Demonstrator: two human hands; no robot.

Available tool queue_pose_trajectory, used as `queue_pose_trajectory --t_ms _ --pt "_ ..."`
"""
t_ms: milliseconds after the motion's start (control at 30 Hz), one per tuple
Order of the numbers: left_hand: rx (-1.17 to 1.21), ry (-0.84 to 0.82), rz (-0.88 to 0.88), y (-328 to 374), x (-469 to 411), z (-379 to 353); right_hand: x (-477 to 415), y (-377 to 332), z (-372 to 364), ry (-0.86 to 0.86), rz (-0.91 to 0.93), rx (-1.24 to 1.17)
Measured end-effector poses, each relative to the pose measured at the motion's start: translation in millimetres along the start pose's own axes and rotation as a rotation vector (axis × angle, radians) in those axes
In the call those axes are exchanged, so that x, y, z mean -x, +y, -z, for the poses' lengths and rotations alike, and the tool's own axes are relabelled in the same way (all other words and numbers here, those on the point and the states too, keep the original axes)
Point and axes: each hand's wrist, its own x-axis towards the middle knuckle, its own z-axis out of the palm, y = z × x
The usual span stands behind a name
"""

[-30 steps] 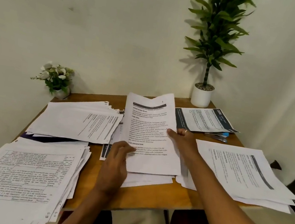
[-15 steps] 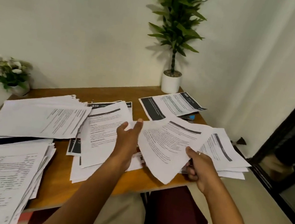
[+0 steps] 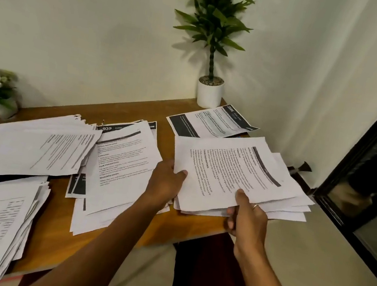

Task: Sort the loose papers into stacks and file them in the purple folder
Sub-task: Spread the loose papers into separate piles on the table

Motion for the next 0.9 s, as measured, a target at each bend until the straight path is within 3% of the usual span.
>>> queue_pose_trajectory --t_ms 167,433,567,700,800,900 --pt "-0.115 -0.003 -0.008 7.4 -14.6 -14.0 3.8 -7.8 -7.7 -0.167 -0.128 0.064" --pt "-0.278 0.17 -0.189 -2.2 -12.6 2.5 8.2 -3.8 -47.1 -0.274 -0.09 0.164" --pt "-0.242 0.316 -0.236 -54.1 -15.4 45.8 9.9 2.0 -83.5 -0.358 0.04 0.317" --pt "-0.452 0.537 -0.175 -104.7 -15.6 90.8 5.2 6.6 -130.3 -0.406 0.305 0.514" --pt "-0.532 0.582 -0.065 -131.9 -10.9 104.0 -10.6 15.0 -166.1 -0.415 0.453 0.698" --pt "-0.523 0.6 -0.025 -144.0 -9.8 104.8 -24.6 20.1 -193.0 -0.353 0.453 0.792"
